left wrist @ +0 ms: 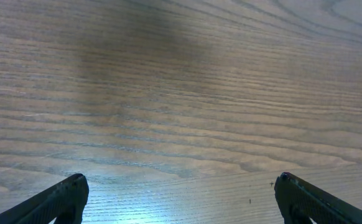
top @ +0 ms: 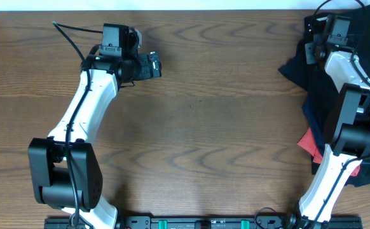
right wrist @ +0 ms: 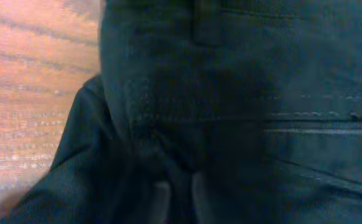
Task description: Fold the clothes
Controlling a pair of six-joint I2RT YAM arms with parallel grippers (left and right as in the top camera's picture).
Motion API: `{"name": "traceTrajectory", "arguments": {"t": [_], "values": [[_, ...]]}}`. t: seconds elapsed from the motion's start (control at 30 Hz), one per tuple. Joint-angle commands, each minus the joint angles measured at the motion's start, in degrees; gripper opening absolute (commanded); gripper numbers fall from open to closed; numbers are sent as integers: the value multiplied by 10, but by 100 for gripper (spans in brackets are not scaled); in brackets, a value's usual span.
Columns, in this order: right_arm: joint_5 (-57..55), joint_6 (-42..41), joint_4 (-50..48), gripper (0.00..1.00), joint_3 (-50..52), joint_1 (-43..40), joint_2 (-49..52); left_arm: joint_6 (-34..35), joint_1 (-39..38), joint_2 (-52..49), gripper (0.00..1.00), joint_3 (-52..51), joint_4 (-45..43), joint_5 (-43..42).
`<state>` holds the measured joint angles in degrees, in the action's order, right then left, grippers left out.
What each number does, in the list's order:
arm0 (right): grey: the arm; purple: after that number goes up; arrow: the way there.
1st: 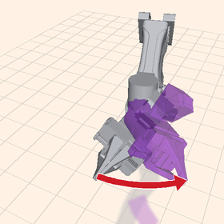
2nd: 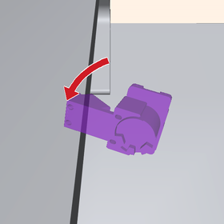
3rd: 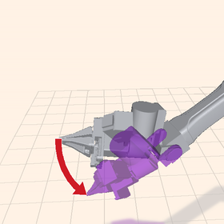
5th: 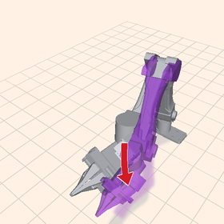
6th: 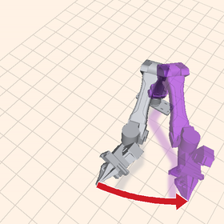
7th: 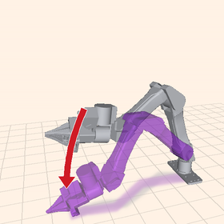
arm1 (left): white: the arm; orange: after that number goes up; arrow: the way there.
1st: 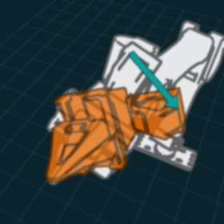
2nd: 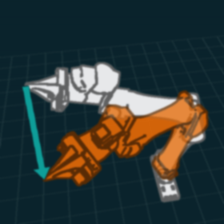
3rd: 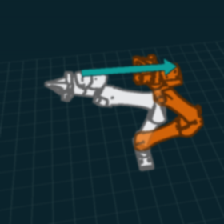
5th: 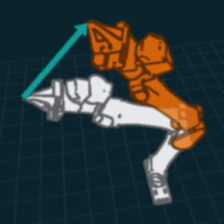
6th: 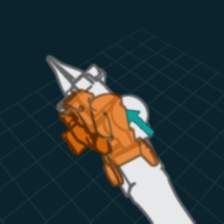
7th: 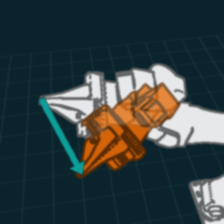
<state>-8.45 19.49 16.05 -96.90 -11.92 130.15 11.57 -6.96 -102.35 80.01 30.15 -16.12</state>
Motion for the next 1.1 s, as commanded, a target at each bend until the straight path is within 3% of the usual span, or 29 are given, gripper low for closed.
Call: {"name": "traceTrajectory", "arguments": {"t": [0.0,0.07,0.2,0.4,0.6,1.07], "values": [[-16,-19,-1,1,-9,-11,-50,-10,2,-4,96,9,0,8],[-14,-19,5,1,-9,-11,-75,-10,3,-3,90,9,1,7],[27,-18,34,1,-9,-7,-137,-9,19,16,87,9,10,7],[220,-19,89,1,-9,12,-228,-10,60,71,87,9,19,7],[353,-38,135,1,-9,50,-249,-10,95,104,87,9,53,7],[357,-42,165,1,-8,291,-241,-10,159,107,87,9,99,8]]}}
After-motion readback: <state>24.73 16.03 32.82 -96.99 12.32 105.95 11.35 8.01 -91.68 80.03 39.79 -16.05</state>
